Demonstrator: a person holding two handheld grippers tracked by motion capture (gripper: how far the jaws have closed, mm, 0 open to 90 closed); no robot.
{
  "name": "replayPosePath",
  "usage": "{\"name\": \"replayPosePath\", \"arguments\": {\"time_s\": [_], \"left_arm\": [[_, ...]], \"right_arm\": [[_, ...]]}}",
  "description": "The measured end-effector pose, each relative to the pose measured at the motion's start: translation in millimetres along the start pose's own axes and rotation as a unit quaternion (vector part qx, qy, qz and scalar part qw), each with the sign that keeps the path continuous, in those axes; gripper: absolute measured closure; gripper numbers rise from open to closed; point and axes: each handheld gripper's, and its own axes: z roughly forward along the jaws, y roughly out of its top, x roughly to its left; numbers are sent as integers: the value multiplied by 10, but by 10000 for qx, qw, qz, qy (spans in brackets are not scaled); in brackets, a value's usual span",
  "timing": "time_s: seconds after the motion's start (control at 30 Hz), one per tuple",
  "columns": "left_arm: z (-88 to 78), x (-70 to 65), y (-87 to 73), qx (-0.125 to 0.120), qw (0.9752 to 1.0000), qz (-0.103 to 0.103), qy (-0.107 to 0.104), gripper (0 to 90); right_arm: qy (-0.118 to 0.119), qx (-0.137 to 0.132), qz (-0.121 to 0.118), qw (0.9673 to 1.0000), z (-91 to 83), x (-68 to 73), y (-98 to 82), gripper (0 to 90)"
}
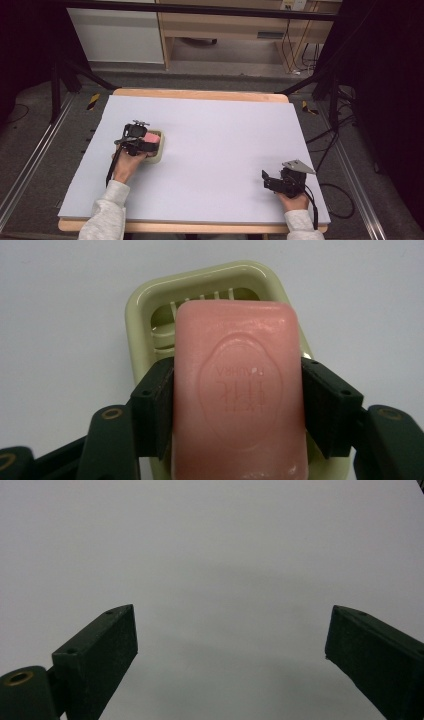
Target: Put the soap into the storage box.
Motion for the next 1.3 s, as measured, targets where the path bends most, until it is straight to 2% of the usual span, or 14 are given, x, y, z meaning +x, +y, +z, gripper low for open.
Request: {"name": "replayPosePath", "arguments": {"time_s": [0.4,0.6,0.77,0.87,0.97,1.23,1.3], "left_arm": [[-109,33,17,-229,9997,-7,-2,293],[-213,19,7,-491,9987,110,-75,284],[-279,-35,-7,-654,9976,216,-30,263],[-322,-57,-35,-756,9969,227,-50,257],[-356,-66,-84,-810,9962,262,-163,251],[-463,-77,-257,-1021,9938,413,-133,222],[-495,-66,-315,-1093,9932,388,-119,222]], "right_arm": [[-6,-9,-4,10000,-2,0,0,70],[-25,-39,2,10000,-9,-6,1,69],[-47,-33,15,10000,-11,-9,0,69],[-58,-30,33,10000,-11,-17,-1,69],[-78,-29,62,9999,-15,-19,-1,69],[-90,-27,75,9999,-17,-21,-5,69],[-95,-23,77,9999,-18,-23,-7,69]]}}
